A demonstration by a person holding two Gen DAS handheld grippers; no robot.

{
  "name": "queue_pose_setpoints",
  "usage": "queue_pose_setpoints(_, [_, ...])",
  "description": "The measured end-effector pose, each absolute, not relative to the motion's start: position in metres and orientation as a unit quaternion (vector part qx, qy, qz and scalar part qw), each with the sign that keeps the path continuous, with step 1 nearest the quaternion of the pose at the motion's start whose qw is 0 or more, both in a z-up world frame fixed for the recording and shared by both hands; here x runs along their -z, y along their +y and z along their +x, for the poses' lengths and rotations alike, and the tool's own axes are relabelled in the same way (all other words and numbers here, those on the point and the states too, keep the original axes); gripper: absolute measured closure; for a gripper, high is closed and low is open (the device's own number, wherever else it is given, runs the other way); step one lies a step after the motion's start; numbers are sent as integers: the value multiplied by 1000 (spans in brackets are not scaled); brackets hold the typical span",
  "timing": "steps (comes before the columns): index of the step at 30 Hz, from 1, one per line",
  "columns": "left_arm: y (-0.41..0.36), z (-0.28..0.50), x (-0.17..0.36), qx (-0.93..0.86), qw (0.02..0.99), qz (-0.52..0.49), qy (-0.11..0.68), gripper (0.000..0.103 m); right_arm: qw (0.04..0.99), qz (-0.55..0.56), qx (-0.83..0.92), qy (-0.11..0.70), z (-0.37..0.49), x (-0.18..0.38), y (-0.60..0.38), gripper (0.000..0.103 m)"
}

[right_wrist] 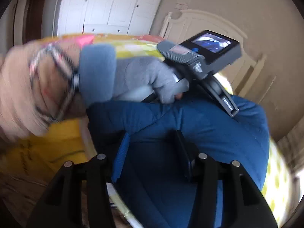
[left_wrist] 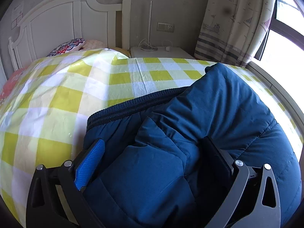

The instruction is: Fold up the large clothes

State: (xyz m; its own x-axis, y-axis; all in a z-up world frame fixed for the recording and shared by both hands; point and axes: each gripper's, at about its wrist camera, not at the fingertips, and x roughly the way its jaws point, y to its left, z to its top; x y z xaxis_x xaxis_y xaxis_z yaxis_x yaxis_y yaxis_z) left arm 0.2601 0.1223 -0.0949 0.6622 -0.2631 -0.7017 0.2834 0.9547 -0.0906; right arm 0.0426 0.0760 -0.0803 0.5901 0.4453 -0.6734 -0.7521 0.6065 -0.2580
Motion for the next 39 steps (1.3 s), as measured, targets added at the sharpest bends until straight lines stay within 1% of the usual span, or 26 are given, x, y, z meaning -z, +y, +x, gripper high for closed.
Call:
queue_pose_setpoints(4, [110, 251, 70, 90, 915, 73, 387, 4, 848, -262, -356, 292, 46, 84, 71, 53])
queue_pose_setpoints(6, [111, 238, 44, 67, 924, 66, 370, 4, 848, -262, -358, 291, 48, 87, 73, 53])
queue_pose_setpoints(8, [112, 230, 29, 57, 928, 51, 365, 4, 847, -259, -360, 294, 49, 87, 74, 53])
queue_pose_setpoints(10, [106, 229, 34, 20, 922, 60, 382, 4, 847, -259, -359, 294, 47, 85, 71, 53])
queue_pose_setpoints(12, [99, 242, 69, -6, 905, 77, 419, 4, 849, -256, -360, 291, 47, 82, 68, 53])
queue_pose_setpoints(13, [105, 246, 81, 11, 906, 52, 420, 4, 849, -254, -362, 290, 46, 82, 67, 53])
queue_pose_setpoints(15, [124, 248, 87, 31, 904, -4, 426, 4, 836, -250, -384, 301, 40, 73, 59, 53])
queue_pose_setpoints(17, [133, 245, 87, 25, 907, -18, 421, 4, 830, -242, -407, 295, 36, 56, 42, 55])
queue_pose_setpoints(19, [135, 240, 86, 22, 911, -15, 413, 4, 864, -232, -368, 253, 46, 29, 11, 55])
queue_pose_setpoints(21, [133, 237, 84, 14, 914, -7, 406, 4, 897, -194, -319, 235, 70, 9, -19, 59])
queue_pose_setpoints(22, [132, 234, 83, 6, 917, -1, 398, 4, 913, -155, -295, 235, 93, 1, -39, 66])
queue_pose_setpoints(23, [131, 229, 81, -5, 922, 5, 387, 4, 921, -118, -282, 242, 112, -3, -55, 70])
queue_pose_setpoints(25, [129, 219, 77, -30, 932, 19, 361, 4, 926, -74, -258, 264, 156, -2, -75, 74])
queue_pose_setpoints(26, [125, 217, 76, -36, 934, 23, 355, 4, 927, -70, -248, 274, 178, 1, -80, 75])
queue_pose_setpoints(30, [123, 213, 72, -44, 936, 31, 348, 4, 919, -105, -228, 304, 259, 24, -57, 78])
queue_pose_setpoints(32, [125, 213, 72, -52, 936, 30, 347, 4, 899, -139, -227, 348, 296, 54, -39, 77])
queue_pose_setpoints(33, [128, 212, 71, -60, 937, 27, 344, 4, 877, -157, -233, 390, 318, 75, -27, 77])
queue_pose_setpoints(35, [131, 219, 74, -61, 932, 22, 357, 4, 865, -182, -229, 408, 331, 79, -12, 77])
queue_pose_setpoints(37, [135, 227, 79, -46, 925, 7, 378, 4, 854, -236, -216, 410, 328, 79, 2, 77])
queue_pose_setpoints(39, [138, 230, 82, -37, 920, -3, 390, 4, 853, -248, -212, 408, 325, 80, 3, 77])
